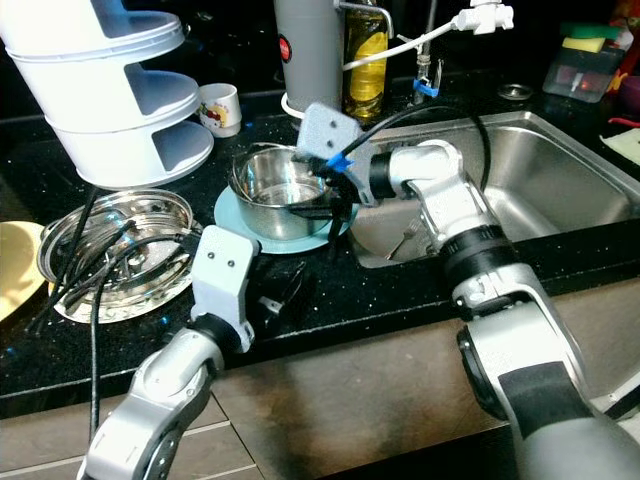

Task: Kitchen organization

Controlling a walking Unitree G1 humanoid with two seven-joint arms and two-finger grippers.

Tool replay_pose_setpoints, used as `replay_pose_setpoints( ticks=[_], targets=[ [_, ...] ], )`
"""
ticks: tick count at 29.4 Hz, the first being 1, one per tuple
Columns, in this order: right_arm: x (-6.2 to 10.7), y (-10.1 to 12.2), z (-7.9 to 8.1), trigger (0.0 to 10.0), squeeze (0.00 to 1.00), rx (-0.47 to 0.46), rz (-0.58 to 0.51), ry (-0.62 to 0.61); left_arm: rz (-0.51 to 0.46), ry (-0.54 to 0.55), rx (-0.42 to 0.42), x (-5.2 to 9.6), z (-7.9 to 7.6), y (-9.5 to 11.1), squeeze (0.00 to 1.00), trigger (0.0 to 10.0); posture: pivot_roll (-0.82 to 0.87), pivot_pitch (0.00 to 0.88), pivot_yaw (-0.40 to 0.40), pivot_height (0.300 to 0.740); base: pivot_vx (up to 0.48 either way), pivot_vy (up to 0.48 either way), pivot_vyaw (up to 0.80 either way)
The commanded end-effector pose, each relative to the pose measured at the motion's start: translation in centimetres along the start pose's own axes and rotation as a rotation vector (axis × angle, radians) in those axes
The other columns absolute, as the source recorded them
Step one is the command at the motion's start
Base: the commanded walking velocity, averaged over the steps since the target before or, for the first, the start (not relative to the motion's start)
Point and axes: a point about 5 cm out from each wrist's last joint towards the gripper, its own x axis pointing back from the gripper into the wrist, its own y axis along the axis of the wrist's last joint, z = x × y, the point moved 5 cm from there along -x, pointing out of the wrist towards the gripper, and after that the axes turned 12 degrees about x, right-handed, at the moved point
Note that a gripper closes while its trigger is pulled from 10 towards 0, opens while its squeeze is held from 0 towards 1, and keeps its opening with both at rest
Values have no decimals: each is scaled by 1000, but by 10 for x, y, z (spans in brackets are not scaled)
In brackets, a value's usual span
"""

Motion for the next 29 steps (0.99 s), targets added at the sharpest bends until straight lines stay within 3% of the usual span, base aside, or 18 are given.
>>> replay_pose_setpoints(
  ticks=[1,5,9,17,27,28,29],
  targets=[
    [-2,2,-7,10000,0,5,29,-3,-3,15,-27,0,3,3,0,10000,68,0,-9,740,0,0,0],
    [-5,-5,-18,10000,0,-29,117,-41,-11,25,-23,-2,5,5,0,10000,66,0,-10,740,0,0,0],
    [-7,-6,-7,10000,0,13,161,89,-13,25,-20,-2,4,6,0,10000,65,0,-12,740,0,0,0],
    [-4,-4,8,10000,0,58,152,261,-15,26,-13,-3,4,6,0,10000,58,0,-20,740,0,0,0],
    [-2,-7,8,10000,0,91,204,305,-14,22,-8,-4,4,6,0,10000,54,0,-17,740,0,0,0],
    [-1,-7,7,6000,0,105,209,313,-15,22,-8,-4,3,6,0,10000,54,0,-17,740,0,0,0],
    [-1,-7,7,6000,0,105,209,313,-15,22,-8,-4,3,6,0,10000,54,0,-17,740,0,0,0]
  ],
)
